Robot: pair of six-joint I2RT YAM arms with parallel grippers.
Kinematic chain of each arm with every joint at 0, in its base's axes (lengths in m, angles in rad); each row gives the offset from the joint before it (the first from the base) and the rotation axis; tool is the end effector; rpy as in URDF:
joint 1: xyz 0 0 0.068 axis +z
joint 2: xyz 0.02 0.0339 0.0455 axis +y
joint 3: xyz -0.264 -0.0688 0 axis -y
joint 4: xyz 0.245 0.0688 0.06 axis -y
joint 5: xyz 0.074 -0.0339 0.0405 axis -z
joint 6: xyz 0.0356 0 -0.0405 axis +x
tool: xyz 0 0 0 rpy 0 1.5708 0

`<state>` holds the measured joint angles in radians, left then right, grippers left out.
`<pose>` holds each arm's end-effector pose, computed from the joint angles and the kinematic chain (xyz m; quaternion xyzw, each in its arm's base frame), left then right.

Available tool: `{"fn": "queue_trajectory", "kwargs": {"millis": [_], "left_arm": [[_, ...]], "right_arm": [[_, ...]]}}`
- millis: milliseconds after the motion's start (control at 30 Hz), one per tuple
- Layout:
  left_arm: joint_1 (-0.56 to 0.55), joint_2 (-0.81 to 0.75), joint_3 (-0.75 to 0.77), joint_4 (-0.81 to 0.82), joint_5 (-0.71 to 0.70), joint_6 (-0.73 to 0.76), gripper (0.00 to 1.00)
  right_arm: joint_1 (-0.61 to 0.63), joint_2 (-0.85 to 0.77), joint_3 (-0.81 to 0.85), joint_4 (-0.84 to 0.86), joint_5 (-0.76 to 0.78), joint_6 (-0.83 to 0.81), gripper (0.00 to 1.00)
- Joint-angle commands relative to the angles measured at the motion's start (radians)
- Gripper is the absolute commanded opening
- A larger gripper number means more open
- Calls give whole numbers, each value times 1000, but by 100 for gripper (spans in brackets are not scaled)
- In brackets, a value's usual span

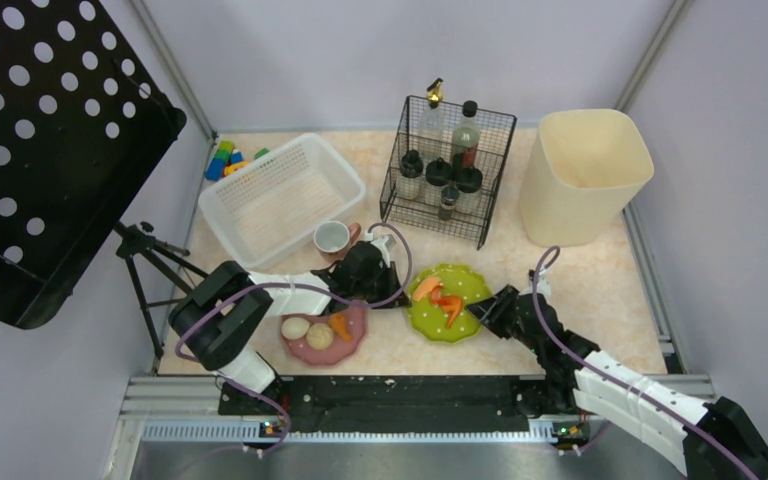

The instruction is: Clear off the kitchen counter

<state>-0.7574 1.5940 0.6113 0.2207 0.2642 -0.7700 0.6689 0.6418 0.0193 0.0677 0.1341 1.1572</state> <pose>0.2046 -0.2062 0.1321 0.0461 0.9116 -0.3572 0.1980 0.1092 0.0803 0.1199 0.2424 0.8380 0.3483 0.3430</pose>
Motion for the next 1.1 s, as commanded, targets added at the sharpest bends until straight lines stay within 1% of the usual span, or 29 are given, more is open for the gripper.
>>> {"fn": "queue_trajectory", "kwargs": {"millis": [0,133,367,533,700,867,1067], "left_arm": [[7,33,-43,-159,-115,45,0],[7,-24,-21,-211,-123,53,0],[6,-137,59,-369,-167,89,0],[7,-202,97,-430,-190,102,0],[7,-241,118,-466,-220,113,0],[7,-227,100,-446,-215,110,0],[6,-216,85,-425,-204,107,0]], "right_arm": [[-7,8,-12,24,18,10,0],[-7,-22,-12,42,12,31,0],[-6,-91,8,37,0,47,0],[-6,-106,31,46,-11,58,0],[-6,-54,21,110,-37,74,0],[-6,10,19,152,-50,69,0],[-6,8,28,161,-45,59,0]]}}
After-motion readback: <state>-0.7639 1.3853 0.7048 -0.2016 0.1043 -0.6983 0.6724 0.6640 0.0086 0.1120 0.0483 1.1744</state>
